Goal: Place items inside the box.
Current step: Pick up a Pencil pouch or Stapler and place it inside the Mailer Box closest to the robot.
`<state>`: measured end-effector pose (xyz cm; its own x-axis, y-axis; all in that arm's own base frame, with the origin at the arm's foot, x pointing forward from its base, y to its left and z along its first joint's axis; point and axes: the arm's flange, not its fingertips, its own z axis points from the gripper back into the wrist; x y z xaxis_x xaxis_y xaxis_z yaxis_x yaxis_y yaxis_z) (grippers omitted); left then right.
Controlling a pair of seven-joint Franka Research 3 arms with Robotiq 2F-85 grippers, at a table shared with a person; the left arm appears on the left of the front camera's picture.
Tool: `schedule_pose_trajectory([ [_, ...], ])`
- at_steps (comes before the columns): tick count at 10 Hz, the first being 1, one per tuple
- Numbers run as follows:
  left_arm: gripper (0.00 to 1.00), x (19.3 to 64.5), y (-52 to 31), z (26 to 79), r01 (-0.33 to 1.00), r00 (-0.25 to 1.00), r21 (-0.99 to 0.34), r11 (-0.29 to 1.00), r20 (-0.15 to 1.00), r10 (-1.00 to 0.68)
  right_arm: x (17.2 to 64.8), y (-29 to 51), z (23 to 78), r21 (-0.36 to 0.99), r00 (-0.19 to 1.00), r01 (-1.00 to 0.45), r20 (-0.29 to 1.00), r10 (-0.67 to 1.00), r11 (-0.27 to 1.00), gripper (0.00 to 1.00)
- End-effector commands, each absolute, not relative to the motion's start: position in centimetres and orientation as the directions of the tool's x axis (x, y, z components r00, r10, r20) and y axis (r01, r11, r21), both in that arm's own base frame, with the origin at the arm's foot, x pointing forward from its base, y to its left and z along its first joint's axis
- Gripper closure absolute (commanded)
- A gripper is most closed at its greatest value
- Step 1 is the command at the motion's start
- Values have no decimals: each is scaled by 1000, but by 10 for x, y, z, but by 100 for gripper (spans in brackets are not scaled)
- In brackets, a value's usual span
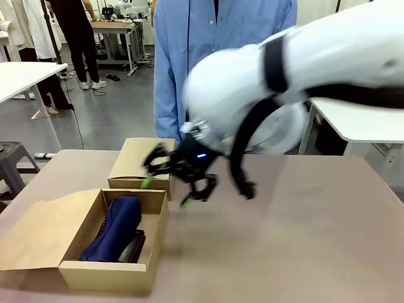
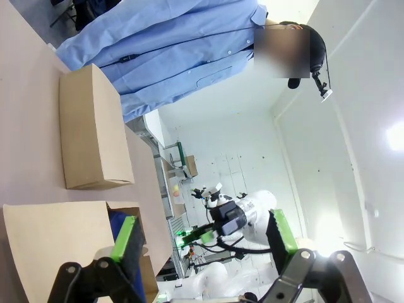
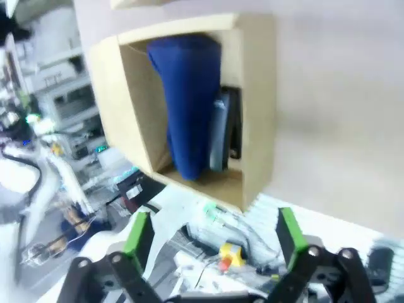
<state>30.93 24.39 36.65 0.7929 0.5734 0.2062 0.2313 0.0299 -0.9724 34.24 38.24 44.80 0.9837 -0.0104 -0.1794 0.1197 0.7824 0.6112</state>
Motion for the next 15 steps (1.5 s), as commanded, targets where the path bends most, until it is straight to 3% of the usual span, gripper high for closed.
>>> schedule_pose_trajectory([
  [1, 0, 309, 243, 368, 248, 792, -968, 25, 218, 570, 332, 242, 453, 743, 970, 143, -236, 56, 654, 0],
  [4, 0, 309, 243, 368, 248, 792, -968, 25, 218, 570, 326, 113, 436, 913, 966, 123, -200, 164, 388, 0],
  [6, 0, 309, 243, 368, 248, 792, -968, 25, 218, 570, 304, 38, 397, 980, 992, 82, -98, 84, 180, 0],
  [7, 0, 309, 243, 368, 248, 792, -968, 25, 218, 570, 287, 20, 376, 989, 999, 24, -30, 40, 144, 0],
  [8, 0, 309, 243, 368, 248, 792, -968, 25, 218, 570, 266, 11, 346, 993, 998, -24, 30, -57, 112, 0],
  [9, 0, 309, 243, 368, 248, 792, -968, 25, 218, 570, 249, 20, 312, 994, 986, 5, 12, -165, 105, 0],
  [10, 0, 309, 243, 368, 248, 792, -968, 25, 218, 570, 339, -8, 400, 987, 998, 56, -54, -16, 154, 0],
  [15, 0, 309, 243, 368, 248, 792, -968, 25, 218, 570, 339, -8, 400, 987, 998, 56, -54, -16, 154, 0],
])
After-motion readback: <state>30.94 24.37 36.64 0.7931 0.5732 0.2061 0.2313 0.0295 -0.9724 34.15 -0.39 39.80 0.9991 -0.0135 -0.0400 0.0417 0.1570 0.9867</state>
